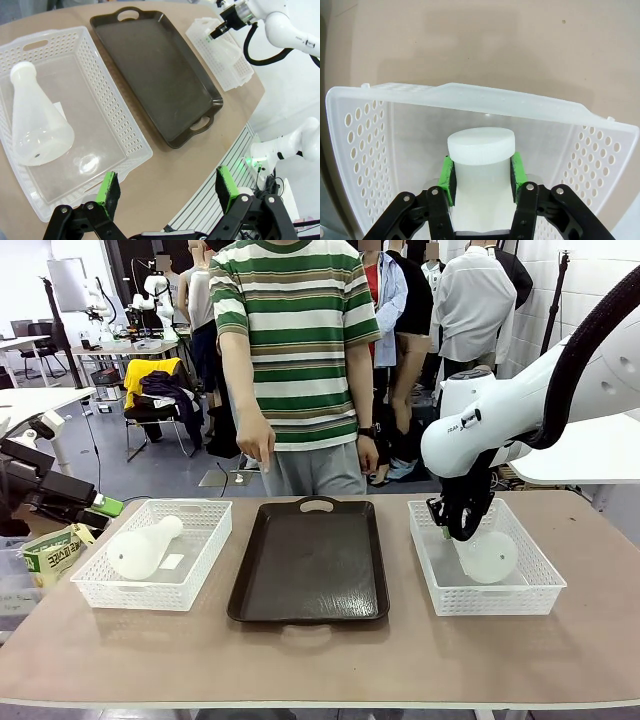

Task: Prepare the laboratory tools.
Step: While moving the picked Big flask to the Handle tray indicated by the person, stop as directed by the person.

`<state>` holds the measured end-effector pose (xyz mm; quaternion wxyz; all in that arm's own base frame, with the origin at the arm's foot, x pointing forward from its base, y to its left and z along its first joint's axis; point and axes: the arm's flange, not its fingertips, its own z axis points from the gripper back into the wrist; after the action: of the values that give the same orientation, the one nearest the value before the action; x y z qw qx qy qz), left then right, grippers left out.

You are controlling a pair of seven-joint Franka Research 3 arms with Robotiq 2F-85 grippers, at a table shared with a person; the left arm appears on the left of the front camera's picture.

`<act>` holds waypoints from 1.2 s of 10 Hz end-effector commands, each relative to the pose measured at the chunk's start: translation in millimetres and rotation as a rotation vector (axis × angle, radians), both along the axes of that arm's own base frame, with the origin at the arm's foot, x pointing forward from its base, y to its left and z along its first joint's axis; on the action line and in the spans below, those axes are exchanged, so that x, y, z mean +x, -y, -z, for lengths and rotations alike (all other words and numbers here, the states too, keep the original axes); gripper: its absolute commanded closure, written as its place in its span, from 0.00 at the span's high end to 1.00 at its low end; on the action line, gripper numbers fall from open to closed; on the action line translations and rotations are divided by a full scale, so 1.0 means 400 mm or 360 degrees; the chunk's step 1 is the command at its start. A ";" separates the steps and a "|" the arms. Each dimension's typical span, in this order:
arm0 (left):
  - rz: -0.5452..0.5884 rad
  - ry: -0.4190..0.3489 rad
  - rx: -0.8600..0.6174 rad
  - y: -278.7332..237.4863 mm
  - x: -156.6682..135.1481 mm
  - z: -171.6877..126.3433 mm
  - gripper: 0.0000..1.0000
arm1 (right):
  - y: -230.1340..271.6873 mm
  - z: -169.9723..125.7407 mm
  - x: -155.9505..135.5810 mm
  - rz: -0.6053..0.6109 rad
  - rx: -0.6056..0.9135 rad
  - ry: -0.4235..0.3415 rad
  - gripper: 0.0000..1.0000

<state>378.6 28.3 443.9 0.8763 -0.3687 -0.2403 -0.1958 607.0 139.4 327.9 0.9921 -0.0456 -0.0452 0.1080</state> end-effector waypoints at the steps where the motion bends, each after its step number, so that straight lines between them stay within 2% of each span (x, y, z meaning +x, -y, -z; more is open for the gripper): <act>1: 0.0011 0.0032 -0.0027 -0.003 0.003 0.003 1.00 | -0.001 0.003 0.001 -0.0002 0.0006 0.0017 0.00; 8: 0.0011 0.0032 -0.0027 -0.003 0.003 0.003 1.00 | 0.000 0.000 0.000 0.0000 0.0000 0.0000 0.00; 9: 0.0011 0.0032 -0.0027 -0.003 0.003 0.003 1.00 | 0.016 -0.041 -0.023 0.0012 -0.0027 0.0022 0.00; 12: 0.0011 0.0032 -0.0027 -0.003 0.003 0.003 1.00 | 0.025 -0.225 -0.105 -0.0061 -0.0009 0.0099 0.00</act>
<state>378.7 28.3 443.9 0.8764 -0.3687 -0.2402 -0.1957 585.0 132.9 397.8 0.9897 -0.0513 -0.0749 0.1103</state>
